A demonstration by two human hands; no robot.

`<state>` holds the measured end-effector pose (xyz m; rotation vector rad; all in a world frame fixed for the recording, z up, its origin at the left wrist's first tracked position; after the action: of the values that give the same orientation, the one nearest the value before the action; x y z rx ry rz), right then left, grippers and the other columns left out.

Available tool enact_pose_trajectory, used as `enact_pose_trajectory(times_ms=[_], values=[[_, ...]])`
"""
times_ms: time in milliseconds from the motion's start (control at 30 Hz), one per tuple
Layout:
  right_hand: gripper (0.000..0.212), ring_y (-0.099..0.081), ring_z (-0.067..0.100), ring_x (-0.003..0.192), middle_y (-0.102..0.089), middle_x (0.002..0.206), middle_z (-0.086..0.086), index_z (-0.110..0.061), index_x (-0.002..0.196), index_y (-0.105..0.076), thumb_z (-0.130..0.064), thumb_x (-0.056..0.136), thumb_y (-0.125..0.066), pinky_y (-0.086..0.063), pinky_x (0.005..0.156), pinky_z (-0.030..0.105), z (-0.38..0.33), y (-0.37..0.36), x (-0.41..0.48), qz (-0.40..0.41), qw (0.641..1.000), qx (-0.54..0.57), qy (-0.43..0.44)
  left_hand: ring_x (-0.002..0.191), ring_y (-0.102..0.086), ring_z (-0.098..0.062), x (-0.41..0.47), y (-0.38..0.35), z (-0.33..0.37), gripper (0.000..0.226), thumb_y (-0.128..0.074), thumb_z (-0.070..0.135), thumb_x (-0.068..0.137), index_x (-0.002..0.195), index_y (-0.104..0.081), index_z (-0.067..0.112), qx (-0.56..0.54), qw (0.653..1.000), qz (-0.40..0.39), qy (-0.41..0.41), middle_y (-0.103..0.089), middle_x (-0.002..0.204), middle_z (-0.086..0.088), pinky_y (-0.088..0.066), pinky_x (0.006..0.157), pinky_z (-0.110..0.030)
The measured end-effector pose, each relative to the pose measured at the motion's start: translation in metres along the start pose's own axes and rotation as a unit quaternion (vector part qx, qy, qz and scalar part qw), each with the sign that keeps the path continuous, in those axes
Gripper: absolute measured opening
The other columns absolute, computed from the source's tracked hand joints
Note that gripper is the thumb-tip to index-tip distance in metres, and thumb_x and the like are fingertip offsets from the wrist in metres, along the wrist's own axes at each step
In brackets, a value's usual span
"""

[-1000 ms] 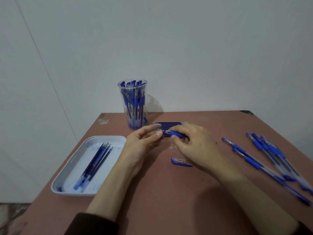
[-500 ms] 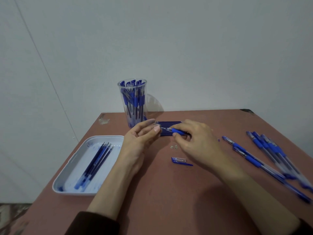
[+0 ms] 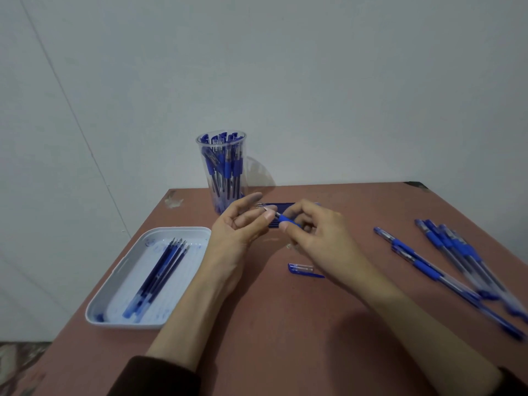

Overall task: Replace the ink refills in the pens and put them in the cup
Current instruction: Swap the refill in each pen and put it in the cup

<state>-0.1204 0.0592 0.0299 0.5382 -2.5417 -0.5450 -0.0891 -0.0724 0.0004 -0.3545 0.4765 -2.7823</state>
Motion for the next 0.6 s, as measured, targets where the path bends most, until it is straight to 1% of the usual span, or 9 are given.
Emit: enact_pose_trajectory(times_ms=[67,133,200,267,333,400,467,533,600], values=[[0.004,-0.052,0.014,0.055,-0.059,0.061,0.005,-0.014,0.091,-0.064,-0.018,0.09,-0.062,-0.045,0.057,0.029,-0.001,-0.005,0.0,-0.013,0.997,0.072,-0.014,0.094,-0.066,-0.023,0.001,0.006,-0.003,0.041,-0.078,0.015,0.066,0.105,-0.066,0.016,-0.013,1.0,0.017,0.007,-0.072,0.092,-0.008,-0.052,0.094,-0.036],[0.01,-0.047,0.009,0.05,-0.059,0.059,0.004,-0.01,0.092,-0.064,-0.017,0.093,-0.058,-0.038,0.051,0.018,0.0,-0.01,-0.001,-0.031,0.992,0.117,-0.029,0.104,-0.063,-0.033,0.001,0.009,-0.007,0.033,-0.085,0.024,0.065,0.095,-0.072,0.017,-0.003,1.0,0.021,0.016,-0.071,0.101,-0.014,-0.045,0.102,-0.048],[0.014,-0.043,0.011,0.049,-0.059,0.059,0.005,-0.006,0.09,-0.064,-0.016,0.095,-0.055,-0.033,0.046,0.016,0.002,-0.015,-0.002,-0.044,0.985,0.158,-0.047,0.108,-0.062,-0.034,0.001,0.009,-0.011,0.033,-0.085,0.033,0.065,0.091,-0.076,0.015,0.016,1.0,0.012,0.022,-0.069,0.107,-0.017,-0.041,0.105,-0.049],[0.018,-0.039,0.011,0.047,-0.059,0.059,0.007,-0.003,0.091,-0.063,-0.016,0.096,-0.052,-0.03,0.043,0.019,0.005,-0.02,-0.002,-0.056,0.974,0.207,-0.07,0.101,-0.061,-0.03,0.001,0.004,-0.013,0.032,-0.082,0.035,0.067,0.092,-0.076,0.016,0.002,1.0,-0.009,0.028,-0.071,0.1,-0.014,-0.039,0.107,-0.049],[0.023,-0.038,0.01,0.046,-0.06,0.059,0.009,0.0,0.094,-0.064,-0.017,0.097,-0.05,-0.027,0.042,0.022,0.006,-0.023,-0.002,-0.067,0.964,0.241,-0.087,0.093,-0.052,-0.038,0.0,-0.007,-0.015,0.035,-0.079,0.033,0.072,0.101,-0.074,0.013,-0.045,0.997,-0.052,0.044,-0.07,0.086,-0.012,-0.029,0.107,-0.061],[0.024,-0.038,0.011,0.047,-0.061,0.059,0.009,0.0,0.094,-0.065,-0.018,0.097,-0.049,-0.026,0.044,0.025,0.005,-0.023,-0.002,-0.075,0.962,0.246,-0.091,0.085,-0.046,-0.04,-0.001,-0.013,-0.015,0.04,-0.074,0.036,0.079,0.108,-0.069,0.009,-0.076,0.993,-0.08,0.048,-0.064,0.072,-0.007,-0.024,0.104,-0.07],[0.024,-0.038,0.012,0.048,-0.061,0.059,0.009,-0.002,0.092,-0.066,-0.018,0.097,-0.049,-0.024,0.045,0.026,0.002,-0.024,-0.003,-0.084,0.96,0.251,-0.088,0.08,-0.051,-0.035,-0.002,-0.014,-0.013,0.037,-0.069,0.035,0.083,0.108,-0.067,0.007,-0.067,0.994,-0.075,0.041,-0.061,0.069,-0.007,-0.026,0.102,-0.07],[0.025,-0.037,0.012,0.048,-0.06,0.058,0.01,-0.005,0.089,-0.067,-0.017,0.097,-0.048,-0.023,0.046,0.027,-0.001,-0.024,-0.004,-0.086,0.953,0.277,-0.086,0.084,-0.051,-0.04,-0.003,-0.011,-0.01,0.035,-0.071,0.034,0.083,0.106,-0.068,0.008,-0.06,0.996,-0.06,0.035,-0.06,0.078,-0.017,-0.03,0.099,-0.074],[0.026,-0.036,0.012,0.047,-0.059,0.057,0.01,-0.005,0.087,-0.067,-0.015,0.097,-0.045,-0.023,0.045,0.025,-0.002,-0.022,-0.004,-0.08,0.947,0.3,-0.086,0.091,-0.052,-0.042,-0.001,-0.005,-0.008,0.032,-0.072,0.033,0.081,0.102,-0.07,0.008,-0.048,0.998,-0.037,0.025,-0.064,0.092,-0.018,-0.037,0.1,-0.066]])
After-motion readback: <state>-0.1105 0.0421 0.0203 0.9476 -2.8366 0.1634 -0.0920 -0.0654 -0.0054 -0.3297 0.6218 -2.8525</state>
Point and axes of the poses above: each hand's wrist, its own x-axis towards the middle knuckle, its own y-axis out of the back of the hand, z = x × y, the point moved 10 cm from there along x, towards the middle knuckle
